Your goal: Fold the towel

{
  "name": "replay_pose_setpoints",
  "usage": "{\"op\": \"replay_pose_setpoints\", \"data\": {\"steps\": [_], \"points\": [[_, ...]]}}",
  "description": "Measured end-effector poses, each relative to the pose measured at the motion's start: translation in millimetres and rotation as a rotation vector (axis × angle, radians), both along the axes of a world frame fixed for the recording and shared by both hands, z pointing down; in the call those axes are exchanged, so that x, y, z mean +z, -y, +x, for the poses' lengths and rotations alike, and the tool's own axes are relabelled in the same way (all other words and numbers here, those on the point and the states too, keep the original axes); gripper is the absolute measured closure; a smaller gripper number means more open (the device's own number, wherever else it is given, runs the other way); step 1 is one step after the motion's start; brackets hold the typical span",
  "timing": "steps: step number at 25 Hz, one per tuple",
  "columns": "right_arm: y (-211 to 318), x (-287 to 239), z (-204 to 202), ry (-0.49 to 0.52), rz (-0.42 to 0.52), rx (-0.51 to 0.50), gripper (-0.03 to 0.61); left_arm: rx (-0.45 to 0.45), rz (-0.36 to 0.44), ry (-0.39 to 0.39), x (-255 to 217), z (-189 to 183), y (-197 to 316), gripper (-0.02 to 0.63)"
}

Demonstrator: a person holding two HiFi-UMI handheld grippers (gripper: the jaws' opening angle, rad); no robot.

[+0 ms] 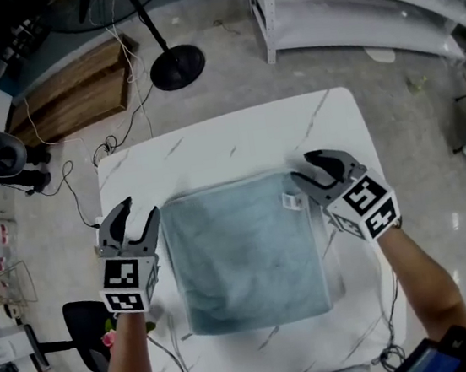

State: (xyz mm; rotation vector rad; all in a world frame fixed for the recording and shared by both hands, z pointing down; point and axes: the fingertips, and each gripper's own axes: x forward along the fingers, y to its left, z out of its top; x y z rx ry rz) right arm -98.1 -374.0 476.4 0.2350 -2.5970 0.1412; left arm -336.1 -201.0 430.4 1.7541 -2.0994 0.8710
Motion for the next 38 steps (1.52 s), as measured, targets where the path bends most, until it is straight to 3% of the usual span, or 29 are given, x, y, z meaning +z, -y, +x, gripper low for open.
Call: {"op": "replay_pose_setpoints", "data": {"steps": [3,6,10,16,21,27,29,31,33,35,38], "points": [[-7,-16,6,-0.005,0.073,0.0,0.4,-0.01,0.145,0.078,-54,12,-8,0.43],[-4,-9,14,-0.051,0.053,0.05,0.396,-0.006,0.216,0.121,-84,28,-21,0.465],[-1,17,13,-0.123,0.006,0.024,0.38,0.033,0.215,0.06,-87,60,-40,0.468],[-20,23,6,-0.171,0.081,-0.107,0.357,0.101,0.16,0.029,-63,111,-63,0.468],[-43,-7,9,-0.06,0.088,-0.173,0.312,0.148,0.151,0.029,-61,137,-68,0.468],[-89,-56,28,0.019,0.22,-0.23,0.321,0.183,0.269,0.037,-86,159,-86,0.468],[-108,-70,36,0.026,0.258,-0.256,0.321,0.191,0.315,0.069,-102,168,-97,0.468],[-126,-83,45,0.036,0.292,-0.272,0.322,0.216,0.36,0.165,-126,177,-112,0.49],[-144,-99,56,0.059,0.313,-0.268,0.322,0.168,0.415,0.22,-152,181,-137,0.505],[-161,-116,71,0.1,0.321,-0.238,0.322,0.009,0.499,0.164,-178,178,-173,0.537],[-185,-142,102,0.174,0.316,-0.171,0.33,-0.142,0.607,0.189,-221,175,-239,0.542]]}}
